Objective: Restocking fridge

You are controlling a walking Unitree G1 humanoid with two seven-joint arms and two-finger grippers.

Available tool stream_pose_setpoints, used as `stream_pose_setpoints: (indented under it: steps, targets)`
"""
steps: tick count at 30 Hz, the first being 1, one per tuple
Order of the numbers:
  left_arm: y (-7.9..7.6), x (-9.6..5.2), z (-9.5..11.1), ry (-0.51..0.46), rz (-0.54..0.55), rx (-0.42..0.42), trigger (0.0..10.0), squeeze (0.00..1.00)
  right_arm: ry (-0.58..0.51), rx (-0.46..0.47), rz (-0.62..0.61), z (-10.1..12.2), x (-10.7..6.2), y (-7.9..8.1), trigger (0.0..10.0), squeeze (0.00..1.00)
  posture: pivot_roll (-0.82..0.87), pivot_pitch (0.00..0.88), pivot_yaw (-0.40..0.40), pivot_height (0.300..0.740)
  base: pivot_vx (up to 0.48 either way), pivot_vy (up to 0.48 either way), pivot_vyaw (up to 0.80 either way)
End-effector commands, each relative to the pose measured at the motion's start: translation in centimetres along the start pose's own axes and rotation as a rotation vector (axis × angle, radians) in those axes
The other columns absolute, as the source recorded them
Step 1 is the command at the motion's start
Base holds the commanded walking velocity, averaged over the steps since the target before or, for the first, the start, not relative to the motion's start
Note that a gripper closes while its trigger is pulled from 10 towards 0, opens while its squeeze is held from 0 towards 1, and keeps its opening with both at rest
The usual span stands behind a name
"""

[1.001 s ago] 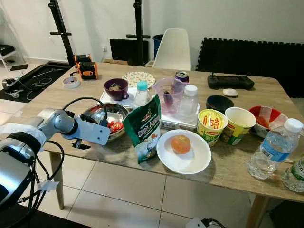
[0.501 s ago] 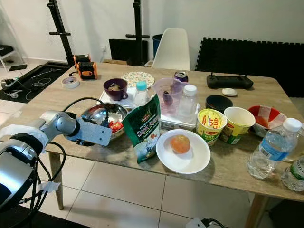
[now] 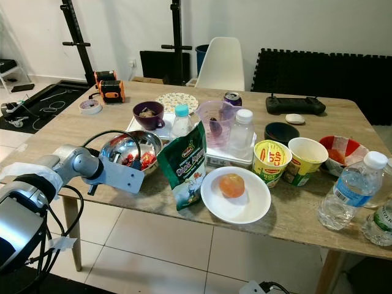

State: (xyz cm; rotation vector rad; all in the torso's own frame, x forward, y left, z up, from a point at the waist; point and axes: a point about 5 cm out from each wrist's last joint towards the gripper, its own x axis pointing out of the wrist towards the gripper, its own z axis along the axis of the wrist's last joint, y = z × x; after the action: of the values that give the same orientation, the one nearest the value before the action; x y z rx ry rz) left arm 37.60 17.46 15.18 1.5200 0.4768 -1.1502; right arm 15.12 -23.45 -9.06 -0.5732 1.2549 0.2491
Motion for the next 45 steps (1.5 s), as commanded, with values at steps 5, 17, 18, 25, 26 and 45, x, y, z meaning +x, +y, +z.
stream_pose_setpoints:
  steps: [5, 17, 18, 25, 26, 45]
  targets:
    - [-0.3, 0.1, 0.6, -0.038, -0.063, 0.020, 0.0, 0.00, 0.000, 0.008, 0.004, 0.1, 0.0, 0.2, 10.0, 0.00, -0.09, 0.000, 0.038, 0.740, 0.000, 0.000, 0.00]
    - [1.5, -1.6, 2.3, -0.154, -0.095, 0.114, 0.0, 0.00, 0.000, 0.008, 0.003, 0.1, 0.0, 0.2, 10.0, 0.00, -0.08, 0.000, 0.036, 0.740, 0.000, 0.000, 0.00]
    - [1.7, -1.8, 2.6, -0.168, -0.100, 0.131, 0.0, 0.00, 0.000, 0.008, 0.003, 0.2, 0.0, 0.2, 10.0, 0.00, -0.08, 0.000, 0.039, 0.740, 0.000, 0.000, 0.00]
    - [2.3, -2.7, 2.4, -0.157, -0.083, 0.146, 0.0, 0.00, -0.001, 0.009, 0.005, 0.2, 0.0, 0.2, 10.0, 0.00, -0.08, 0.000, 0.041, 0.740, 0.000, 0.000, 0.00]
    - [2.3, -2.7, 2.4, -0.157, -0.083, 0.146, 0.0, 0.00, -0.001, 0.009, 0.005, 0.2, 0.0, 0.2, 10.0, 0.00, -0.08, 0.000, 0.041, 0.740, 0.000, 0.000, 0.00]
    - [3.4, -8.1, -3.1, 0.028, 0.067, -0.050, 0.0, 0.00, 0.000, 0.009, 0.004, 0.2, 0.0, 0.1, 10.0, 0.00, -0.08, 0.000, 0.044, 0.740, 0.000, 0.000, 0.00]
